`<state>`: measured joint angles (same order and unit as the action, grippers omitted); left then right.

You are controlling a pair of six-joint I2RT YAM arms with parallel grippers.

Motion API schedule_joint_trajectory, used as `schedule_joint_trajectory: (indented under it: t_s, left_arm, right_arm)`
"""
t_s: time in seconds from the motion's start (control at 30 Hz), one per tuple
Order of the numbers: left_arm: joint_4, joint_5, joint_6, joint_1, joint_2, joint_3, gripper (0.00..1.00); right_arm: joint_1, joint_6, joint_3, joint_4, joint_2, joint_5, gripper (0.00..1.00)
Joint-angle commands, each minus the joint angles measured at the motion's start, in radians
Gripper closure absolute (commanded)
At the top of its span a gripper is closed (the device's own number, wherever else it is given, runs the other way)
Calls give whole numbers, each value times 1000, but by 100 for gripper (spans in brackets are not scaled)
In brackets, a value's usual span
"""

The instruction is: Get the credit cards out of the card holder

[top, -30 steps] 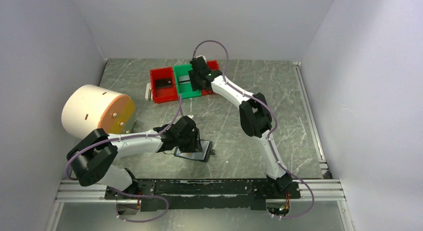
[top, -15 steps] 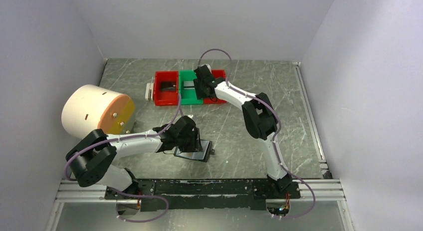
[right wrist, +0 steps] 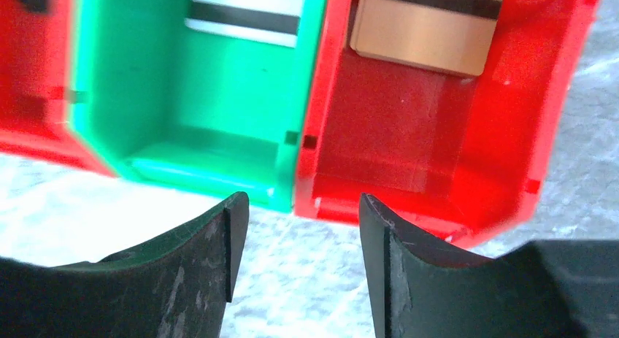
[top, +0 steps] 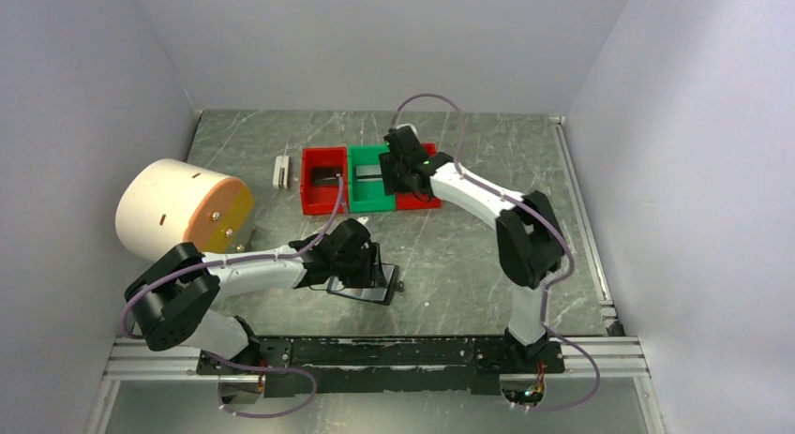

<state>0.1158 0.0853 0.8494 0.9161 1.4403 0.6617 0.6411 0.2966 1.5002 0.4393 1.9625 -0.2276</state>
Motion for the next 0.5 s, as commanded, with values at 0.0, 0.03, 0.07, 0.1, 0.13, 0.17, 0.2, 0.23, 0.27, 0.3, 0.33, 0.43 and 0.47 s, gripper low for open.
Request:
schedule_joint_trajectory:
  t_s: [0.0, 0.03, 0.07, 0.1, 0.13, 0.17, 0.2, 0.23, 0.27, 0.3, 0.33, 0.43, 0.47]
  left_arm:
    - [-35, 29, -6, 12, 11, 29, 48]
    - [-35, 27, -6, 12, 11, 30, 48]
    - [-35, 25, -6, 12, 11, 30, 48]
    - [-34, 20, -6, 13, 9, 30, 49]
    - [-31, 16, -6, 13, 7, 29, 49]
    - [-30, 14, -4, 12, 3, 26, 49]
    - [-33, 13, -2, 12, -3, 19, 50]
    - [-41, 14, -2, 13, -10, 12, 50]
    - [-45, 16, -3, 13, -14, 7, 50]
    - [-46, 16, -5, 13, -18, 4, 51]
    - [-44, 18, -8, 13, -18, 4, 51]
    - [-46, 35, -19, 14, -12, 2, 52]
    - [-52, 40, -22, 14, -13, 0, 53]
  right_arm:
    - [1, 67, -51, -13, -174, 82, 39]
    - [0, 95, -90, -26, -205, 112, 40]
    - [1, 124, -134, -42, -240, 146, 41]
    - [2, 165, -182, -61, -274, 178, 42]
    - [3, 209, -244, -93, -309, 217, 45]
    - [5, 247, -305, -132, -344, 264, 50]
    - [9, 292, -369, -176, -377, 316, 55]
    - [13, 336, -431, -217, -406, 353, 58]
    - [25, 378, -483, -254, -435, 379, 60]
    - [40, 405, -537, -286, -458, 394, 62]
    - [57, 432, -574, -302, -476, 400, 64]
    - [101, 482, -646, -350, -495, 463, 69]
    - [117, 495, -656, -353, -493, 469, 70]
